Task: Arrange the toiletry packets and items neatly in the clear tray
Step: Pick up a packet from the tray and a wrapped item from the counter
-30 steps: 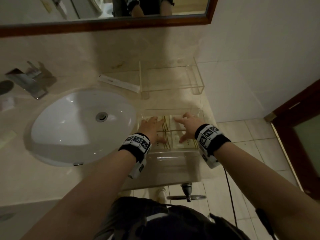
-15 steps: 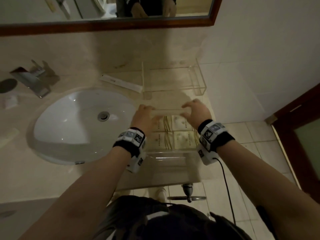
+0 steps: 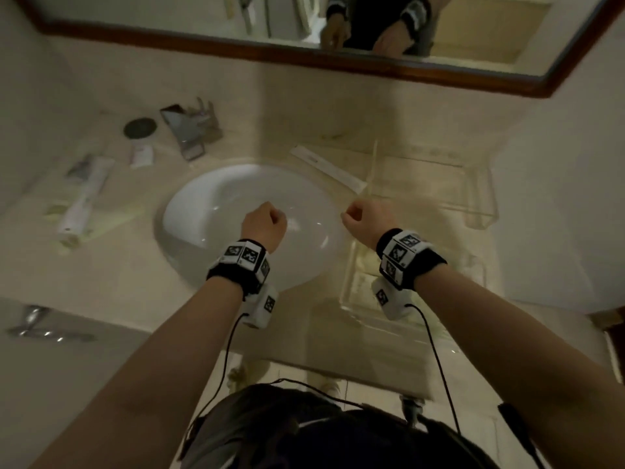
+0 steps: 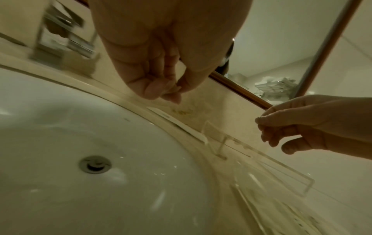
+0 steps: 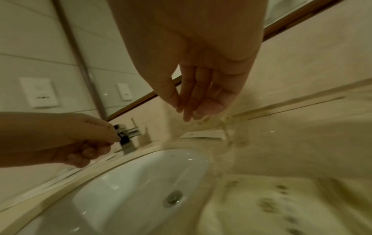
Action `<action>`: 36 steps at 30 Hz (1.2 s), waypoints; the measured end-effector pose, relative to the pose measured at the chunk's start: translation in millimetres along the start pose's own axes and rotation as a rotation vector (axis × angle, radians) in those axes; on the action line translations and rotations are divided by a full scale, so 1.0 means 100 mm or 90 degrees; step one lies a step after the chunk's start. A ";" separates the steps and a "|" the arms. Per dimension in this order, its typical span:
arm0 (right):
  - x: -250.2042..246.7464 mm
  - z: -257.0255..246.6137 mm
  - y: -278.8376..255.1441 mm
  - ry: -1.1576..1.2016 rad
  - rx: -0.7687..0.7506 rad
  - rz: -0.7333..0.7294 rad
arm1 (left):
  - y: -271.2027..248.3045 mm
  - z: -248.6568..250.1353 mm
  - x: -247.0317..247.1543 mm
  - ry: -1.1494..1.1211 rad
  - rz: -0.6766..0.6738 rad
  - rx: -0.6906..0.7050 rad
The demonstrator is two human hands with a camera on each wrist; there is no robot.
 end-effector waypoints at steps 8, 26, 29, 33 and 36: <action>0.84 -1.21 0.48 -0.021 -0.135 -0.145 | 0.10 -1.20 -0.73 -0.068 0.091 -0.141; 2.82 -3.48 1.40 -0.091 -0.264 -0.307 | 0.90 -3.31 -2.10 -0.083 0.139 -0.247; 2.99 -3.60 1.48 -0.103 -0.258 -0.311 | 1.05 -3.48 -2.17 -0.099 0.137 -0.244; 3.12 -3.82 1.58 -0.070 -0.209 -0.326 | 1.18 -3.59 -2.23 -0.111 0.140 -0.259; 3.20 -3.95 1.63 -0.012 -0.154 -0.329 | 1.32 -3.62 -2.21 -0.043 0.097 -0.258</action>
Point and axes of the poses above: each hand's wrist, its own y-axis towards the middle knuckle, its own x-axis out of the palm, z = x × y, the point moved 2 cm from there along y, towards the middle knuckle, and after that the axes turned 4 degrees about -x, right-handed, at the moved point
